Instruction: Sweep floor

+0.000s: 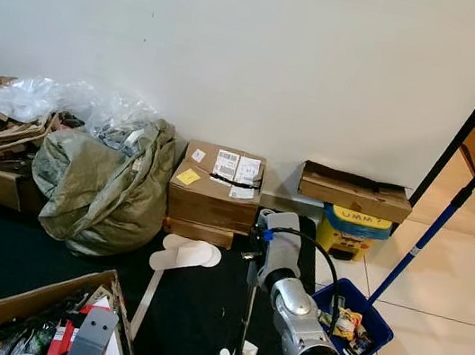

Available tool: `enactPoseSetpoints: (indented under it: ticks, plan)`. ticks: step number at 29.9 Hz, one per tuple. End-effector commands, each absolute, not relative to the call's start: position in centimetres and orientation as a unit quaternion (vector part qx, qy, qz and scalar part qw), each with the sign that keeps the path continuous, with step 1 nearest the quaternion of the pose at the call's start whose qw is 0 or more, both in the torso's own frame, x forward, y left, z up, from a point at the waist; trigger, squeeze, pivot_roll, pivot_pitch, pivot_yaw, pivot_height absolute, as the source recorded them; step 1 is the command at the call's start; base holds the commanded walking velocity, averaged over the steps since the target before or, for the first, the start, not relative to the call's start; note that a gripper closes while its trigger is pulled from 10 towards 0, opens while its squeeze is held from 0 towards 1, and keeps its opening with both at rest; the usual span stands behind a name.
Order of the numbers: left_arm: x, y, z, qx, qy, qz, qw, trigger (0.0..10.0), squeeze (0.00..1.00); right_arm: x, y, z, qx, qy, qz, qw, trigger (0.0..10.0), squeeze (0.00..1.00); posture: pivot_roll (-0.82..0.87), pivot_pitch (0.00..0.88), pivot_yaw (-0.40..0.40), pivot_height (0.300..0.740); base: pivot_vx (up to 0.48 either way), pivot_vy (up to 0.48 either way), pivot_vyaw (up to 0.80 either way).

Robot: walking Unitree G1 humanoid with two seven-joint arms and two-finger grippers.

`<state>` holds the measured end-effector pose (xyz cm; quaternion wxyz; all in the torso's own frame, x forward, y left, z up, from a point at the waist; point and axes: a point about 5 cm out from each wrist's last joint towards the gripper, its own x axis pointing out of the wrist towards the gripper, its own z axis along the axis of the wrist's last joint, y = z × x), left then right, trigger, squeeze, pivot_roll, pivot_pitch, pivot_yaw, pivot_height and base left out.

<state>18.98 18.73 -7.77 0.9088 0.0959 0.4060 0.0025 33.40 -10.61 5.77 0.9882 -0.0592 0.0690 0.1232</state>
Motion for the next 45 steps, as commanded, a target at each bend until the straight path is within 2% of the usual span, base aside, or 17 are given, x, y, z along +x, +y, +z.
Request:
enactPoseSetpoints:
  ticks: [1, 29, 35, 43, 45]
  plan:
    - [18.9, 19.5, -7.8, 0.107, 0.413, 0.004, 0.905, 10.0, 0.0, 33.5, -10.3, 6.0, -0.06, 0.062, 0.13, 0.988, 10.0, 0.0, -0.08, 0.002, 0.009, 0.74, 0.0, 0.0, 0.0]
    - [18.5, 19.1, -8.0, 0.105, 0.413, 0.0, 0.905, 10.0, 0.0, 33.4, -10.8, 5.8, -0.05, 0.058, 0.078, 0.994, 10.0, 0.0, -0.06, 0.016, -0.002, 0.74, 0.0, 0.0, 0.0]
    - [18.0, 19.0, -8.2, 0.104, 0.416, -0.001, 0.904, 10.0, 0.0, 33.7, -12.3, 6.0, -0.082, 0.053, 0.026, 0.995, 10.0, 0.0, -0.06, 0.036, -0.003, 0.74, 0.0, 0.0, 0.0]
    - [17.8, 19.0, -8.3, 0.103, 0.418, 0.0, 0.903, 10.0, 0.0, 34.2, -13.1, 6.8, -0.103, 0.037, 0.015, 0.994, 10.0, 0.0, -0.05, 0.049, -0.001, 0.74, 0.0, 0.0, 0.0]
    - [17.7, 19.1, -8.3, 0.104, 0.418, 0.0, 0.902, 10.0, 0.0, 34.4, -13.4, 7.3, -0.137, 0.019, 0.028, 0.99, 10.0, 0.0, -0.05, 0.052, 0.0, 0.74, 0.0, 0.0, 0.0]
